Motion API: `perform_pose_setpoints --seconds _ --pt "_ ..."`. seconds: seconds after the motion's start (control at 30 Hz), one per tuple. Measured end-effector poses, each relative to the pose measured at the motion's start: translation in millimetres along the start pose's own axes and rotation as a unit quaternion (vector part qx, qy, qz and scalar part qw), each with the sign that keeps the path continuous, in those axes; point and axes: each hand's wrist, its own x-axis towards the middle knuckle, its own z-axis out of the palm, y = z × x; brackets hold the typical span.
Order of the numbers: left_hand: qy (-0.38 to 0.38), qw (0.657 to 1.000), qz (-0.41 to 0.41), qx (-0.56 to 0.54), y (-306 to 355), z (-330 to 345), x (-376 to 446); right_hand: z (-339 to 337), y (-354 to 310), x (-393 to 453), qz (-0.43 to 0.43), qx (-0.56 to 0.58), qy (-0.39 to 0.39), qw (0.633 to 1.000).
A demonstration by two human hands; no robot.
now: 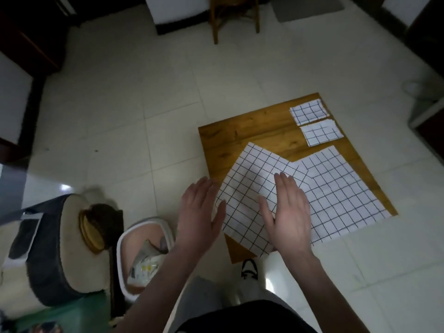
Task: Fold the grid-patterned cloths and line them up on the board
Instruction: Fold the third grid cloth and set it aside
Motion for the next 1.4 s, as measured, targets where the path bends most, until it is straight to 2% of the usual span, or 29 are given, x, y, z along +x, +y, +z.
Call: perform_pose_setpoints --seconds 0.13,0.37,0.53,0.73,0.93,1.03,1.27,1.4 --pt "-0.022 0.998 0.053 -0.021 -11 21 22 14 6 7 0.039 -0.026 -0.004 0.999" --pt "-0.104 0.984 0.112 -0.091 -52 59 68 62 13 17 0.107 0.0 -0.033 0.994" --pt "-0.149 0.973 0.126 -0.124 -85 97 105 103 22 20 0.154 -0.026 -0.034 0.987" --pt "-0.192 0.96 0.148 -0.142 -112 166 130 157 49 23 0.146 -0.044 -0.016 0.988" --pt "-0.24 0.947 0.166 -0.137 -130 240 114 208 81 26 0.137 -0.046 0.011 0.99" --pt "-0.255 0.943 0.169 -0.134 -138 270 102 232 100 24 0.138 -0.046 -0.005 0.989" --pt "-0.223 0.952 0.17 -0.12 -165 340 90 291 145 14 0.136 -0.064 -0.036 0.988" --pt "-0.216 0.949 0.203 -0.103 -183 365 96 310 161 16 0.109 -0.077 -0.027 0.991"
